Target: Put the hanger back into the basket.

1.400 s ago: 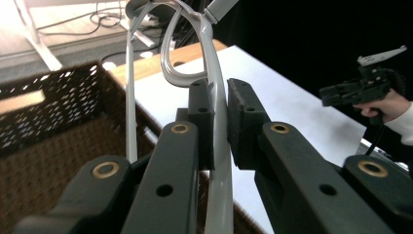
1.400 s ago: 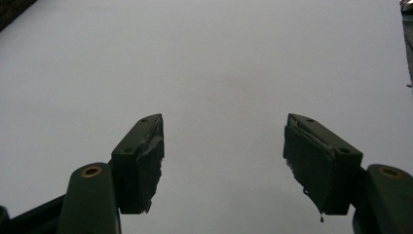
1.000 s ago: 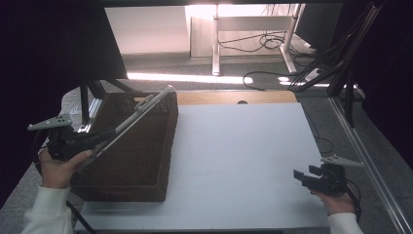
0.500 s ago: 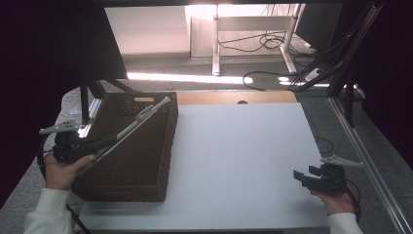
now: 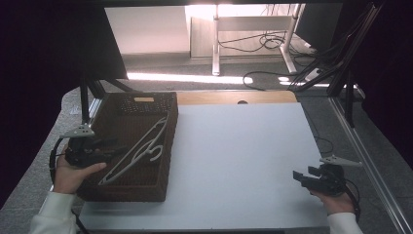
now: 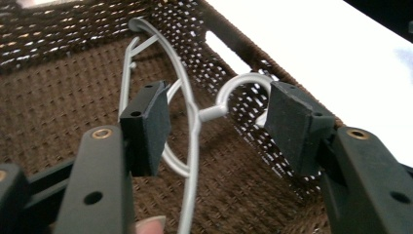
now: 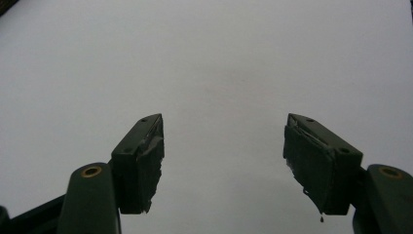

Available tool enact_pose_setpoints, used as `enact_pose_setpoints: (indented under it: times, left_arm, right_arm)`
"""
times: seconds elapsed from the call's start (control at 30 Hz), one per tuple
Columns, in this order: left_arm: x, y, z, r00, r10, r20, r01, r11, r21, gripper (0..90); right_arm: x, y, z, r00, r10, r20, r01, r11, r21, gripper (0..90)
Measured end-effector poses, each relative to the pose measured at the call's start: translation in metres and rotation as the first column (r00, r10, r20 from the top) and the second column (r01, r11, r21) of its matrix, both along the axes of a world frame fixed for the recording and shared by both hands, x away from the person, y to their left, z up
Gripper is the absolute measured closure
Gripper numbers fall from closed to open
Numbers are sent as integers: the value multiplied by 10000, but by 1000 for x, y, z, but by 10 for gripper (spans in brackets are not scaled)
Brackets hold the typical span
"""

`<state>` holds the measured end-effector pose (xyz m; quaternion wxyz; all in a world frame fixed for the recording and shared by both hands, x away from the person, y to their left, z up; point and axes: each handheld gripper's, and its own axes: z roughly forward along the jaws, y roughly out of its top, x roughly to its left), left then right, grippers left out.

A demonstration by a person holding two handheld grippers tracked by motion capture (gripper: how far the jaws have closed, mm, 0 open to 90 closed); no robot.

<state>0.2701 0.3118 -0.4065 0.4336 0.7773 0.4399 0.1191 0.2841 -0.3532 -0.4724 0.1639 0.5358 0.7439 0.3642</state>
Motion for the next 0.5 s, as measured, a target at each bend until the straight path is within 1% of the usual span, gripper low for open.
enact_pose_setpoints:
  times: [0.07,0.2,0.27,0.37,0.5]
  left_arm:
    - [-2,-7,2,9999,-141,88,141,9999,-21,380]
    - [-5,-20,6,9987,-477,194,479,9988,-113,375]
    - [-6,-26,7,9983,-529,225,531,9985,-112,372]
    - [-8,-34,7,9984,-502,257,505,9986,-138,365]
    - [-10,-44,2,9994,-296,201,296,9996,-31,358]
  right_arm:
    - [-1,-1,0,10000,20,2,-20,10000,12,318]
    - [-1,-3,0,10000,6,-3,-6,10000,28,318]
    - [-2,-3,0,10000,23,-5,-23,10000,31,318]
    - [-2,-1,0,10000,89,-19,-89,10000,10,318]
    - [-1,2,1,9998,218,12,-218,9998,15,317]
